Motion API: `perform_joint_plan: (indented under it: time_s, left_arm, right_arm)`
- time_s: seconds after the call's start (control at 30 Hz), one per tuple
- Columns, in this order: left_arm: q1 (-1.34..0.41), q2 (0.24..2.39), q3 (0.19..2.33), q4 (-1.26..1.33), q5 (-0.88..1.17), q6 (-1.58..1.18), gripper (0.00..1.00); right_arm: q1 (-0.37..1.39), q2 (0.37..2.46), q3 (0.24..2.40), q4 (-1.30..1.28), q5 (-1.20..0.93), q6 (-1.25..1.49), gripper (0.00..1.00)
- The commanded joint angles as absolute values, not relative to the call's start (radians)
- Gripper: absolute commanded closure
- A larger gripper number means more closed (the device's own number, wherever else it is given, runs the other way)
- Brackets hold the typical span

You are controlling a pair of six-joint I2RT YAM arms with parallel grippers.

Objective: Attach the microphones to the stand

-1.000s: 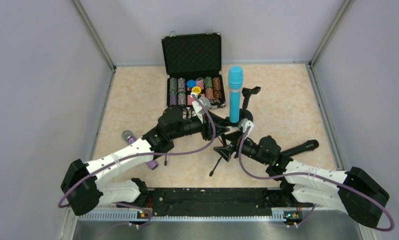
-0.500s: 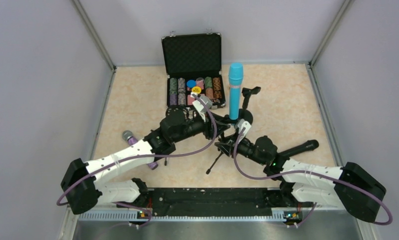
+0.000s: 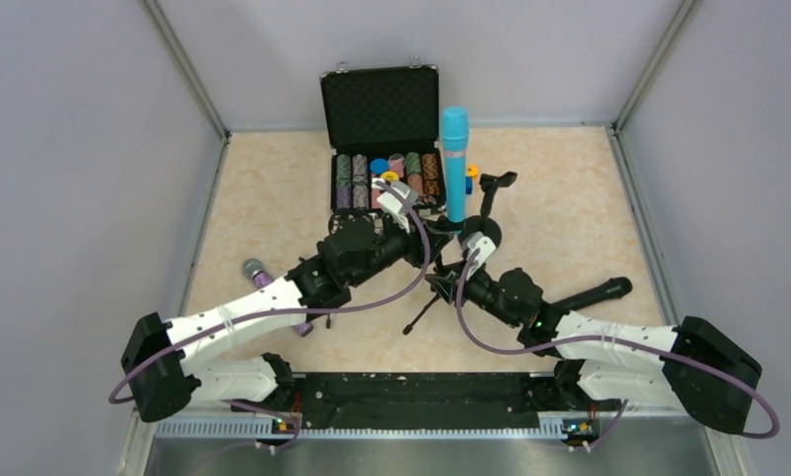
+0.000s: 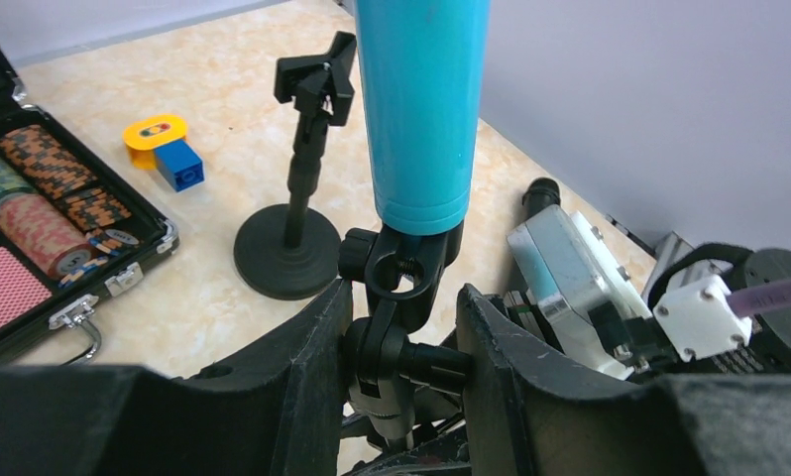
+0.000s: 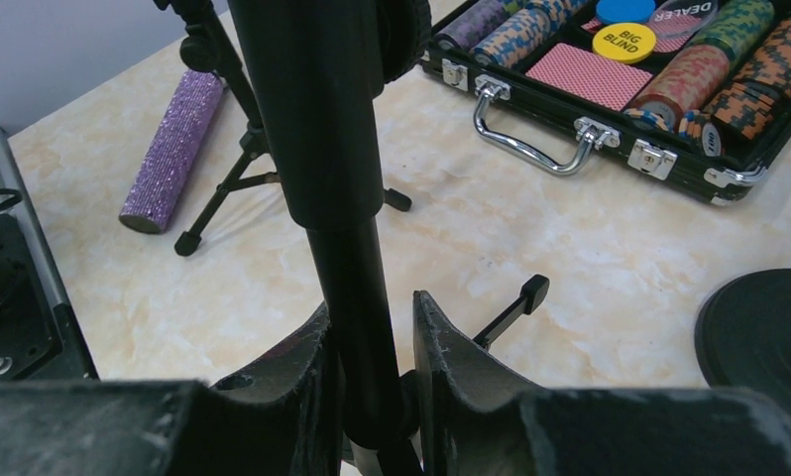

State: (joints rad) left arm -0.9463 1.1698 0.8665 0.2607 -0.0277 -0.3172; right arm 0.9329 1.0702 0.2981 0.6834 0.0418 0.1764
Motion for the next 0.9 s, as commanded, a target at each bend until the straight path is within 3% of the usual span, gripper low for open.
perform_joint_plan:
  time_s: [0.0,0.23,0.4,0.6,0.87]
  left_arm:
    - [-0.958,1.120,0.968,0.440,-0.205,-0.337,1.00]
    - [-0.965,1.109,0.994,0.396,-0.352,-0.364,1.00]
    - [-0.964,1.085,0.967,0.424,-0.336,-0.325,1.00]
    - [-0.960,1.054,0.945,0.444,-0.109,-0.205,1.00]
    - [-0.950,1.026,0.983,0.318,0.340,-0.068,1.00]
  right_arm:
    - [0.949,1.077,0.325,0.630,0.153,0.202,1.00]
    - [0.948,1.100,0.342,0.586,0.278,0.262,1.00]
    - [0.949,1.114,0.331,0.594,0.286,0.287,1.00]
    - [0.947,1.106,0.295,0.632,0.208,0.295,1.00]
    - [0.918,1.076,0.243,0.686,0.025,0.279,1.00]
